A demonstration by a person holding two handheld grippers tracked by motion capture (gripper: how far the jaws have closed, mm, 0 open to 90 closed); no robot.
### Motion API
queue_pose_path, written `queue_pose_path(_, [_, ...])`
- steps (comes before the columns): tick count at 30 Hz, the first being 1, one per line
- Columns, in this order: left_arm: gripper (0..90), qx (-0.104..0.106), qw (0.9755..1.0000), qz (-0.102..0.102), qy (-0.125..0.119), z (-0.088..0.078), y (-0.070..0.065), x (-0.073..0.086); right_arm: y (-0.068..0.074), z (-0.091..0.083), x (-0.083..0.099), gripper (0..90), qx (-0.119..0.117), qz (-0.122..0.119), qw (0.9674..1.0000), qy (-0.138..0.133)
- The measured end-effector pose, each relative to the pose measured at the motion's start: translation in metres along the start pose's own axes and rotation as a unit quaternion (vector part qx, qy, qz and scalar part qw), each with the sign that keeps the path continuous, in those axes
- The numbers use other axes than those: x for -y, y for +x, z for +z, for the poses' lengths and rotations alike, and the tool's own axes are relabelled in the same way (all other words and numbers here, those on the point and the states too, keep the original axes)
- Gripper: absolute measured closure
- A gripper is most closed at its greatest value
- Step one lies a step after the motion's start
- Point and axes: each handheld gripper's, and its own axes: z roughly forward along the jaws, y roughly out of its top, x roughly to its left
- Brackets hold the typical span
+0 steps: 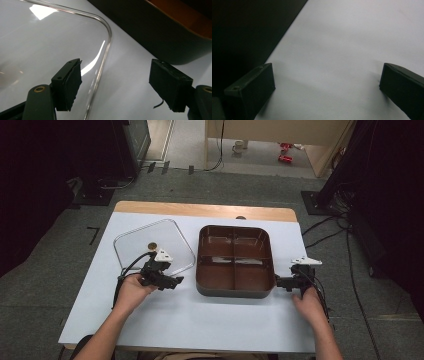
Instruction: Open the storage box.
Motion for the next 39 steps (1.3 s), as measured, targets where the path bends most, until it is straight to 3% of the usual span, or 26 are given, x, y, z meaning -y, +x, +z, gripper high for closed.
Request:
queue_pose_path(3, [25.6, 0.014, 0.9999, -0.005, 0.000, 0.004, -0.001, 0.003, 0.000, 0.000, 0.000, 0.0, 0.000, 0.000, 1.0000, 0.000])
queue_pose_path(15, [25.6, 0.043, 0.9987, 0.025, 0.015, 0.013, -0.020, 0.009, 0.000, 0.000, 0.000, 0.0, 0.000, 0.000, 1.0000, 0.000])
queue_pose_path(17, [25.6, 0.051, 0.9978, 0.037, 0.023, 0.017, -0.025, 0.010, 0.000, 0.000, 0.000, 0.0, 0.000, 0.000, 1.0000, 0.000])
queue_pose_path(21, [25.5, 0.057, 0.9968, 0.041, 0.039, 0.023, -0.028, 0.011, 0.000, 0.000, 0.000, 0.0, 0.000, 0.000, 1.0000, 0.000])
queue_pose_path(35, [19.3, 0.060, 0.9954, 0.066, 0.036, 0.026, -0.031, 0.014, 0.000, 0.000, 0.000, 0.0, 0.000, 0.000, 1.0000, 0.000])
queue_pose_path(39, [21.3, 0.043, 0.9964, 0.063, 0.037, 0.025, -0.026, 0.014, 0.000, 0.000, 0.000, 0.0, 0.000, 0.000, 1.0000, 0.000])
